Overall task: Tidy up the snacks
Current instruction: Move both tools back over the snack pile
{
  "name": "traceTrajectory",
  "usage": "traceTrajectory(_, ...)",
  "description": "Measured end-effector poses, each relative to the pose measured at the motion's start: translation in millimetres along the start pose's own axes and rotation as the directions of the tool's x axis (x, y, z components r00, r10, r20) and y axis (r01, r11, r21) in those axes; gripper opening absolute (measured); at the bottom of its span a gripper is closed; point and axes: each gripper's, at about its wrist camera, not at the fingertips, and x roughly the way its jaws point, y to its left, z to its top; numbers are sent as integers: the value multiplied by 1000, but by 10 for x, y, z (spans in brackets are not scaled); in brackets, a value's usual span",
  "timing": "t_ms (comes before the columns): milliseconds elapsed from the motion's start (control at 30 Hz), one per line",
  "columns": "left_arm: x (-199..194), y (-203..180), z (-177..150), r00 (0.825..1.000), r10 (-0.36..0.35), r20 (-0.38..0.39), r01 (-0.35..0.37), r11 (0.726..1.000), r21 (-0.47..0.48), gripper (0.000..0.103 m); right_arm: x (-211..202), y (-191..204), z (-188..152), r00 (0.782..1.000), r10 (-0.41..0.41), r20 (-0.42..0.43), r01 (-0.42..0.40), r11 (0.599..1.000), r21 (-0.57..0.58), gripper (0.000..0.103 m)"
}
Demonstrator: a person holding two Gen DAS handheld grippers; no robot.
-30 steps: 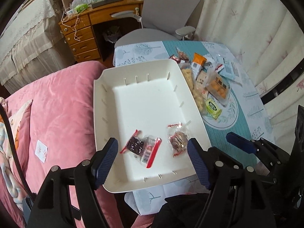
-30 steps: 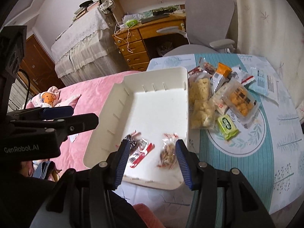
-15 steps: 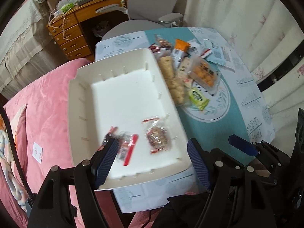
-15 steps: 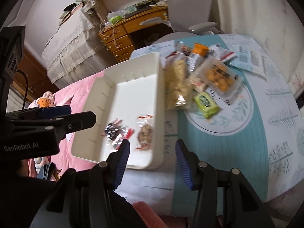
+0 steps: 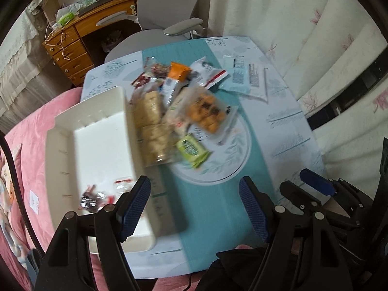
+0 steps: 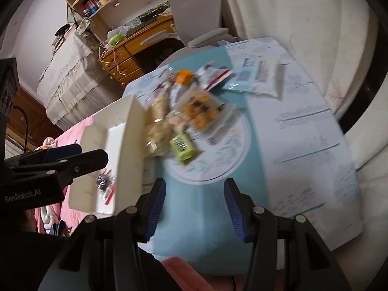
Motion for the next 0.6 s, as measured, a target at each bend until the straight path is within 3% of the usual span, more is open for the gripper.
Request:
traceTrajectory(267, 300, -306, 235, 999, 3, -54, -11, 988, -154, 74, -90, -691, 367, 1000, 16, 0, -16, 1000, 1, 50)
traceTrajectory(600, 661, -154, 266, 979, -4, -205, -75, 923, -378, 74, 140, -1350, 717, 994, 99, -38, -89, 975, 206, 50)
